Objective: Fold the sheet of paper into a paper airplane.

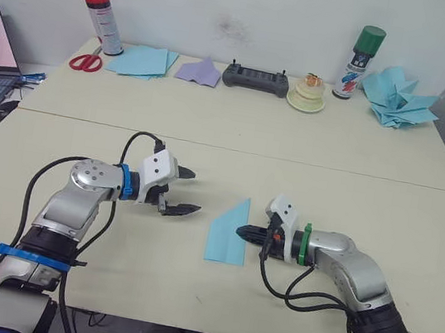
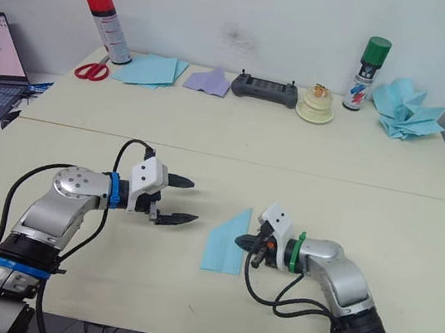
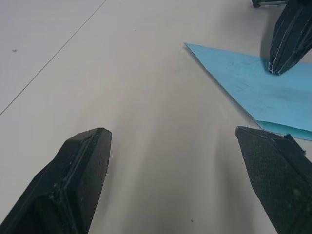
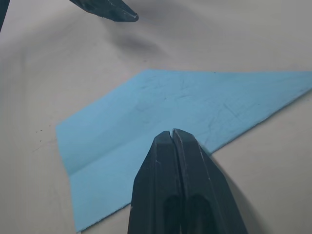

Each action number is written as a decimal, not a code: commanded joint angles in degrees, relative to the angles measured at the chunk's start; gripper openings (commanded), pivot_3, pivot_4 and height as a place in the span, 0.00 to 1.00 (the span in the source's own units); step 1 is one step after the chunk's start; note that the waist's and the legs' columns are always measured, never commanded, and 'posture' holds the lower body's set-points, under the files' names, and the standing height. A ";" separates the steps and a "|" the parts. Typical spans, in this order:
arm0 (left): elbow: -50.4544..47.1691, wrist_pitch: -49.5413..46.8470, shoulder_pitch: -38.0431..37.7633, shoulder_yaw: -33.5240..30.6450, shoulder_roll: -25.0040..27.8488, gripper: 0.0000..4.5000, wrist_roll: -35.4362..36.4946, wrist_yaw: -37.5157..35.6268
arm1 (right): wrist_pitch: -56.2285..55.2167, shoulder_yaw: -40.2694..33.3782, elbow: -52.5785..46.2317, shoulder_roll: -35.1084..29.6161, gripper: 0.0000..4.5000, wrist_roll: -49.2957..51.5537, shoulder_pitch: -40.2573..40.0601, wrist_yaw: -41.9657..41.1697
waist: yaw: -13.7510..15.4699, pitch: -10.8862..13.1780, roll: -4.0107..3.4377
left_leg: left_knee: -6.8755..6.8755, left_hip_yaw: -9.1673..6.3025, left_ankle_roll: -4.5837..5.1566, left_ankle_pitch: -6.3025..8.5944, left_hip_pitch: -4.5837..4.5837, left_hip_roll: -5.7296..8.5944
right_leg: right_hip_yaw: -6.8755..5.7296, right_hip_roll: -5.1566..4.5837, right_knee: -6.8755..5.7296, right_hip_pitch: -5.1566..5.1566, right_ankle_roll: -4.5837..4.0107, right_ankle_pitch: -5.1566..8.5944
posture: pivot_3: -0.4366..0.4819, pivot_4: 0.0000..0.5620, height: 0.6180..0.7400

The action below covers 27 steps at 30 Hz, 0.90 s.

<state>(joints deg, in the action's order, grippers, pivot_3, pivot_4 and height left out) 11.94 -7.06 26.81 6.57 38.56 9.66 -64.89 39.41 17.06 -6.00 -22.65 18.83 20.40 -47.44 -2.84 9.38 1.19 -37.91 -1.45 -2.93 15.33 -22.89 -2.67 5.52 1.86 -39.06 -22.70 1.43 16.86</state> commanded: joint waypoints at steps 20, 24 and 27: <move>-1.24 1.21 -0.16 -0.74 0.29 0.99 -0.35 -0.63 | -0.15 -0.32 -1.11 -0.63 0.00 0.14 0.26 -0.62 | 0.01 0.00 0.00 | 0.00 0.00 0.00 0.00 0.00 0.00 | 0.00 0.00 -0.01 0.00 0.00 0.00 | 0.48 0.27 1.00; -1.02 1.27 -0.05 -0.74 0.34 0.99 -0.33 -0.79 | -0.05 -0.28 -1.06 -0.62 0.00 0.15 0.37 -0.61 | 0.01 0.00 0.00 | -0.01 0.00 0.00 0.00 0.00 0.00 | 0.00 0.00 -0.01 0.00 0.00 0.00 | 0.48 0.27 1.00; -0.78 1.36 0.09 -0.69 0.35 0.99 -0.42 -0.85 | -0.04 -0.29 -1.03 -0.58 0.00 0.17 0.39 -0.57 | 0.01 0.00 0.00 | -0.01 0.00 0.00 0.00 0.00 0.00 | 0.00 0.00 -0.01 0.00 0.00 0.00 | 0.48 0.27 1.00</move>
<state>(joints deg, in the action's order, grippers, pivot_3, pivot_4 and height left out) 11.93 -6.71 26.59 6.57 38.56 8.96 -65.69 39.36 17.07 -6.01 -22.78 18.88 20.40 -47.52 -2.84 9.38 1.19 -37.92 -1.45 -2.93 15.33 -22.89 -2.67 5.52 1.86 -39.07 -22.70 1.42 16.85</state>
